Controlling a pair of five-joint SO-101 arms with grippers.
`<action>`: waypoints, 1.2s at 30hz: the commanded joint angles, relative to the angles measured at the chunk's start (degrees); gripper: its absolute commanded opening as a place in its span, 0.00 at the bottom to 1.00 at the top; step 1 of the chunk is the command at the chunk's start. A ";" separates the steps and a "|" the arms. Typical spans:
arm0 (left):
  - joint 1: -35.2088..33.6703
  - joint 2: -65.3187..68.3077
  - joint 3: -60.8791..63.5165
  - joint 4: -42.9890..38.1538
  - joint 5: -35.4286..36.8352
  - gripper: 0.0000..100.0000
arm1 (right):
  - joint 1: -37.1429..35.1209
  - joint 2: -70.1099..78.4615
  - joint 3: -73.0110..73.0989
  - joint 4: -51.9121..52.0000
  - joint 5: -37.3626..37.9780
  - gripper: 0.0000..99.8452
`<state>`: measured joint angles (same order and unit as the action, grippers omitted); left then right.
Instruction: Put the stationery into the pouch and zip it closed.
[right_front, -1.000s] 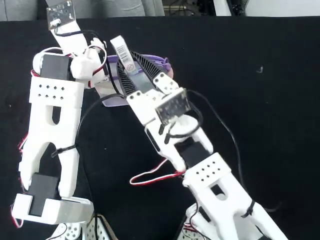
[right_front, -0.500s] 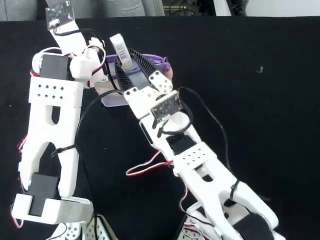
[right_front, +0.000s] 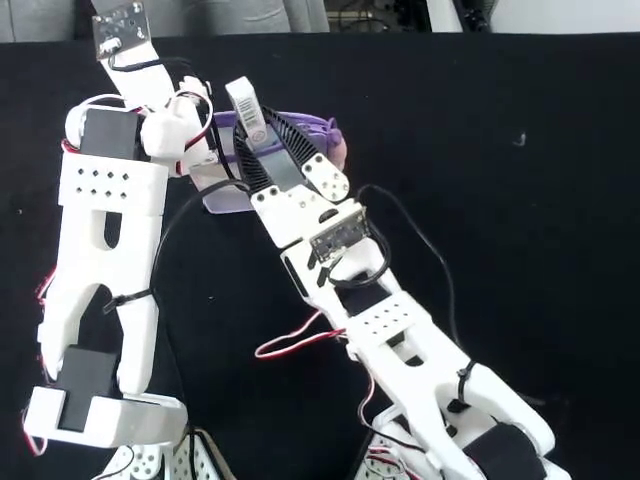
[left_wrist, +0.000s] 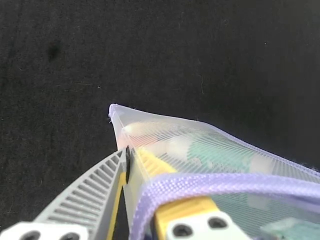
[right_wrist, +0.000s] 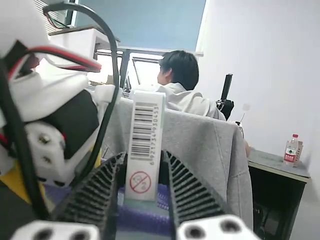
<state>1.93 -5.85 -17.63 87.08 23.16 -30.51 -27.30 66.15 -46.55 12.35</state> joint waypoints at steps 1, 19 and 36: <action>-0.75 -0.79 0.13 -0.97 0.44 0.03 | 1.23 0.57 -5.14 -0.09 0.88 0.01; -0.84 -0.35 0.13 -0.97 0.44 0.03 | 1.23 6.20 3.30 -0.53 12.22 0.01; -0.84 -0.35 0.13 -1.23 0.35 0.03 | -0.35 5.14 13.14 -7.21 12.04 0.02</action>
<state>1.85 -5.85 -17.54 87.08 23.16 -30.77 -24.84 74.24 -57.89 23.25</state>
